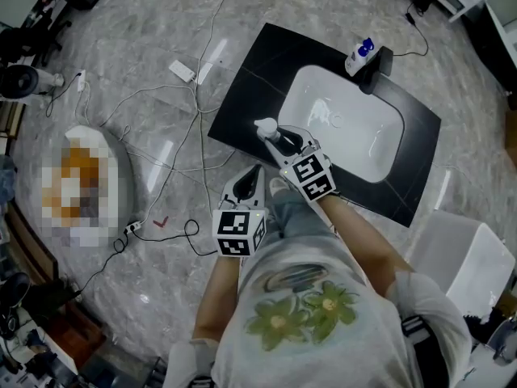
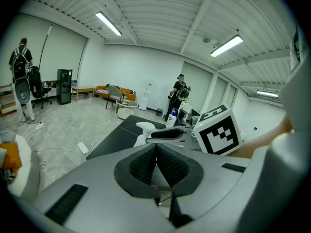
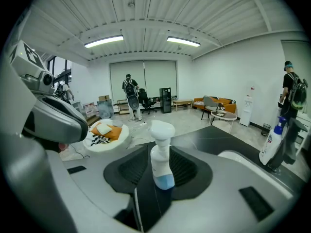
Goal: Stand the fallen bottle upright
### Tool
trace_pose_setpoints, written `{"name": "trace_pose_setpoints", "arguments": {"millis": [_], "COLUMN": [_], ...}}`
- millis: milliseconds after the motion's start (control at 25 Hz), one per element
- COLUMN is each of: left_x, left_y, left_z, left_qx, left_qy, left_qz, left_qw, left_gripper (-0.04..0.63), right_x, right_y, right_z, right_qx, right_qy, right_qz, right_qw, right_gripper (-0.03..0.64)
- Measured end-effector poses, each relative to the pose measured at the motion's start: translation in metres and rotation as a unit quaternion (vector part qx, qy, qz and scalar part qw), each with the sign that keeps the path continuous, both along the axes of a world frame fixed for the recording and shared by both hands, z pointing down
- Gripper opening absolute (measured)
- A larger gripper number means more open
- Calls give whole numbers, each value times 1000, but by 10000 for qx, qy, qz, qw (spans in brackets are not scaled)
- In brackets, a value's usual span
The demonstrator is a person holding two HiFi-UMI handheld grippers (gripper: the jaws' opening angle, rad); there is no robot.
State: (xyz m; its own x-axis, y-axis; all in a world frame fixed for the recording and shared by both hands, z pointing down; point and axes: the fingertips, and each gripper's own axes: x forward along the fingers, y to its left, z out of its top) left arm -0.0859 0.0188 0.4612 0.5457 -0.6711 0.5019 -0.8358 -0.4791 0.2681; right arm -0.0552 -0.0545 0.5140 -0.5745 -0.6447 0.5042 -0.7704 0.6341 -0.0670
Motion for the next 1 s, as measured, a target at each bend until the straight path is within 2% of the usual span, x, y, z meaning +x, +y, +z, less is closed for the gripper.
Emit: {"name": "trace_pose_setpoints", "arguments": {"millis": [400, 640, 1000], "left_x": [7, 10, 16], "left_y": [10, 16, 28], "left_z": [-4, -9, -18], "left_qx": [80, 166, 307], "left_qy": [-22, -45, -52], "left_qz": [34, 33, 0], "left_qw": [10000, 9998, 9995], "left_gripper": [18, 18, 18], "right_x": [10, 15, 18], "right_y": [16, 39, 72], "right_z": [-16, -17, -46], "right_qx": [243, 253, 451], "right_qy": [-121, -98, -342], "right_qz": [52, -88, -255], "right_qw": [9996, 9996, 9981], "right_gripper": [126, 68, 43]}}
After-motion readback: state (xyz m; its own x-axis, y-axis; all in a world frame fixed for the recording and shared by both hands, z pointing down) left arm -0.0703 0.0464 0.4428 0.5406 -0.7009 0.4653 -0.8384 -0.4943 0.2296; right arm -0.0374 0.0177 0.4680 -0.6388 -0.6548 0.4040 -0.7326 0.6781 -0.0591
